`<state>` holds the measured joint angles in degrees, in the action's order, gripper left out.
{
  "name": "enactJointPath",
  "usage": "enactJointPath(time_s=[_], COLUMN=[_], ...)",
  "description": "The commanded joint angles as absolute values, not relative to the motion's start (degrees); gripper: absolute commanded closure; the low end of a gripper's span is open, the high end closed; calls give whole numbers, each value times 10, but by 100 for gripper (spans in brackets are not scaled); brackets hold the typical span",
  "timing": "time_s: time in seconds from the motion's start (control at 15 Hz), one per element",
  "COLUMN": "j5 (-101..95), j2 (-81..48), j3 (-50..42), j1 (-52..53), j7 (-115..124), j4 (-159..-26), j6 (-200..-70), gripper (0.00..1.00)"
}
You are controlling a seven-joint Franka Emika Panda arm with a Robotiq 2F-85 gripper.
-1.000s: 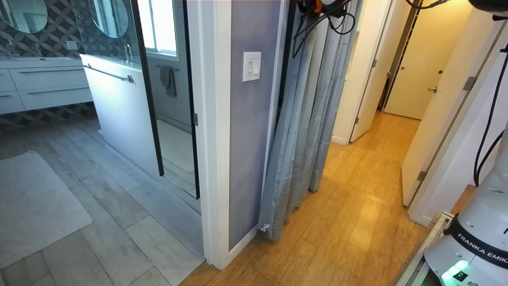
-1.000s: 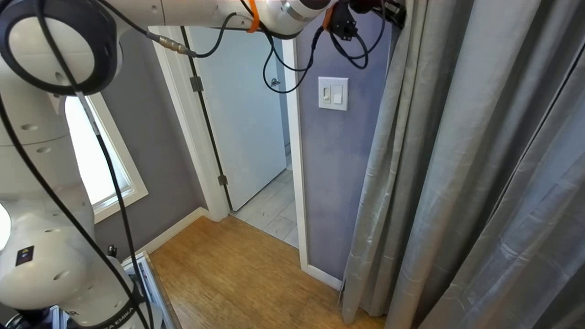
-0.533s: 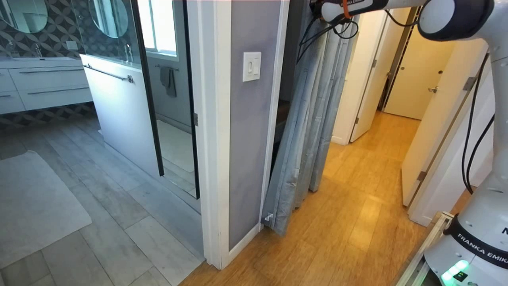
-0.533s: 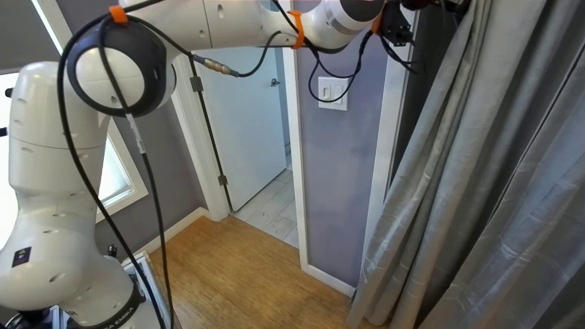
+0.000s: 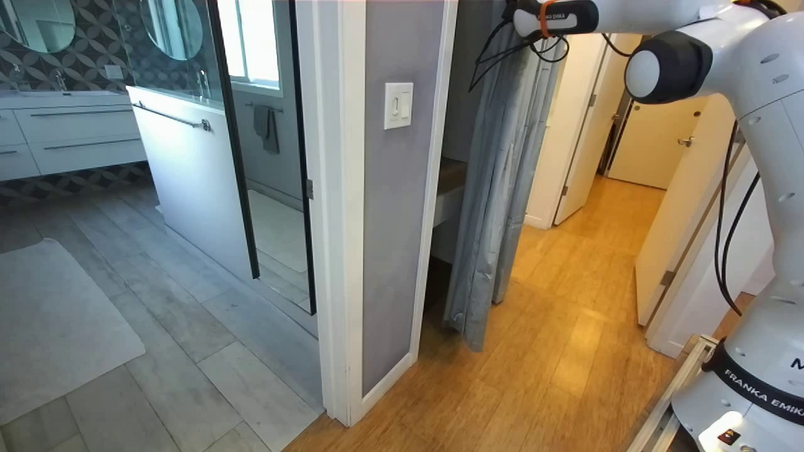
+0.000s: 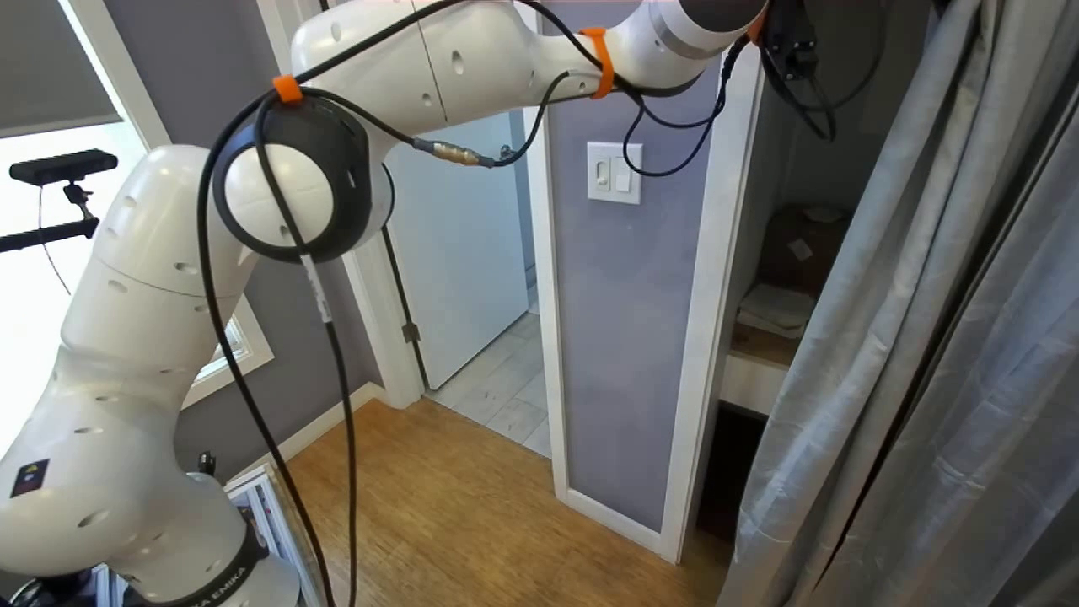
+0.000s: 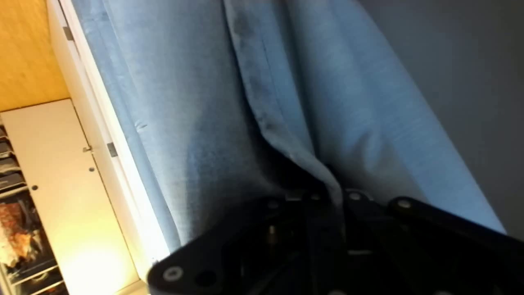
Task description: Push the gray curtain to the right
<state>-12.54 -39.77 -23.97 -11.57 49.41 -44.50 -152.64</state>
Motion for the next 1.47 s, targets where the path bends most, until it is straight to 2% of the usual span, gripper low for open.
enactJointPath(time_s=[0.0,0.8,0.87,1.0,1.4], j5=[-107,-125,-125,-119,-54], j2=[-445,-494,-492,-481,-424], j3=[-236,-275,-274,-261,-143], j1=[-121,-116,-112,-105,-87], j7=[527,589,583,560,422], j4=[-368,-309,-312,-324,-356], j6=[-1494,-1497,-1487,-1459,-1315], gripper=[99,99,80,65,25])
